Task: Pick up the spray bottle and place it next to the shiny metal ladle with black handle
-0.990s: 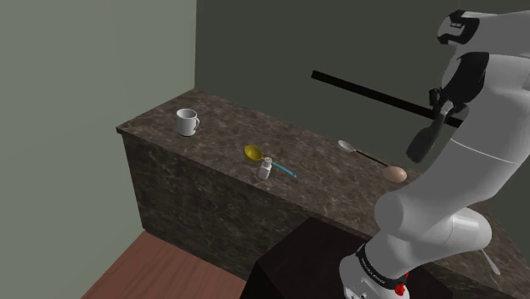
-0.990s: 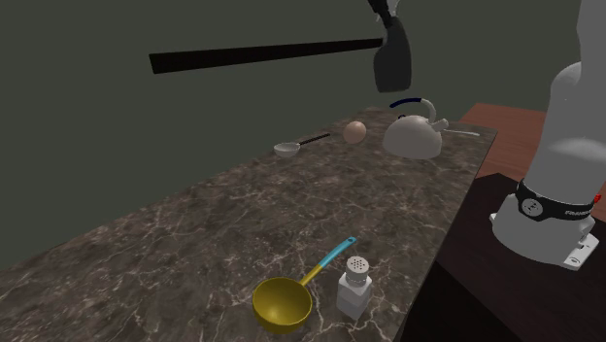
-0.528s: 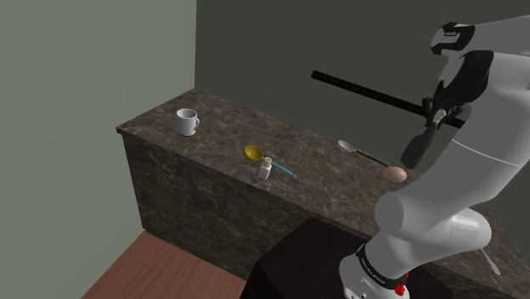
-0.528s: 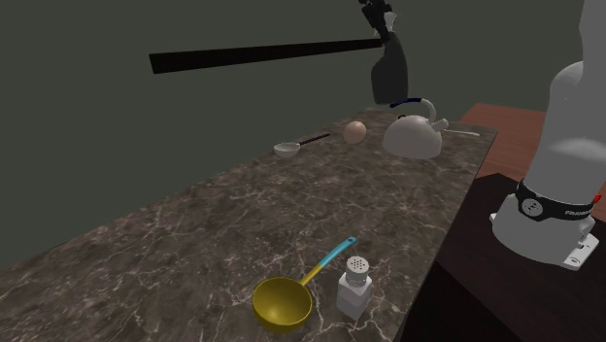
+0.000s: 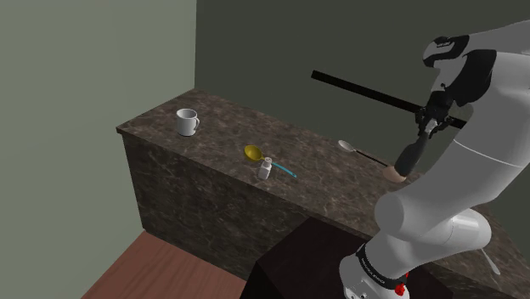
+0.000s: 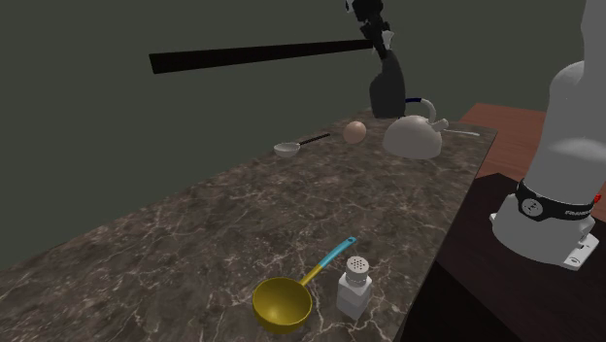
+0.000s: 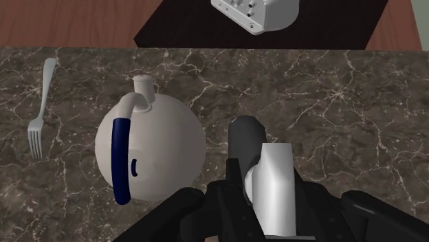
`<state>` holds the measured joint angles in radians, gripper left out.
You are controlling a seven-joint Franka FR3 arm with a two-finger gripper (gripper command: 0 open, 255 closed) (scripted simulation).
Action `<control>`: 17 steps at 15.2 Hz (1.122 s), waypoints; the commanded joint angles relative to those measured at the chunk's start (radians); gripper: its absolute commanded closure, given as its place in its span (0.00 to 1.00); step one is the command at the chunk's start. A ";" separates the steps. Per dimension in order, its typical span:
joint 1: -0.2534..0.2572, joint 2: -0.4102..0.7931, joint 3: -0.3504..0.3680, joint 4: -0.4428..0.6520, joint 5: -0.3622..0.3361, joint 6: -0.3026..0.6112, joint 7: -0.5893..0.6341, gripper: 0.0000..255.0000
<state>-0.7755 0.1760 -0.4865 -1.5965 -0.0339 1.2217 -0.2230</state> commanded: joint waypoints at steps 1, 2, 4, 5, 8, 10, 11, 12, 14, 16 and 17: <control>0.001 -0.002 0.000 -0.029 0.000 0.028 0.002 1.00; 0.001 -0.002 0.001 -0.042 0.000 0.041 0.003 1.00; 0.001 -0.001 0.001 -0.068 0.002 0.067 0.005 1.00; 0.002 0.000 0.001 -0.080 0.002 0.081 0.006 1.00; 0.002 0.004 0.002 -0.116 0.005 0.120 0.008 1.00; 0.002 0.008 0.003 -0.138 0.007 0.145 0.009 1.00; 0.001 0.010 0.003 -0.149 0.008 0.158 0.009 1.00; 0.001 0.013 0.003 -0.159 0.009 0.171 0.009 1.00; 0.001 0.019 0.004 -0.179 0.012 0.196 0.009 1.00; 0.000 0.025 0.005 -0.199 0.015 0.221 0.009 1.00; 0.000 0.029 0.005 -0.208 0.016 0.234 0.009 1.00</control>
<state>-0.7756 0.2023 -0.4821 -1.7930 -0.0192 1.4414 -0.2143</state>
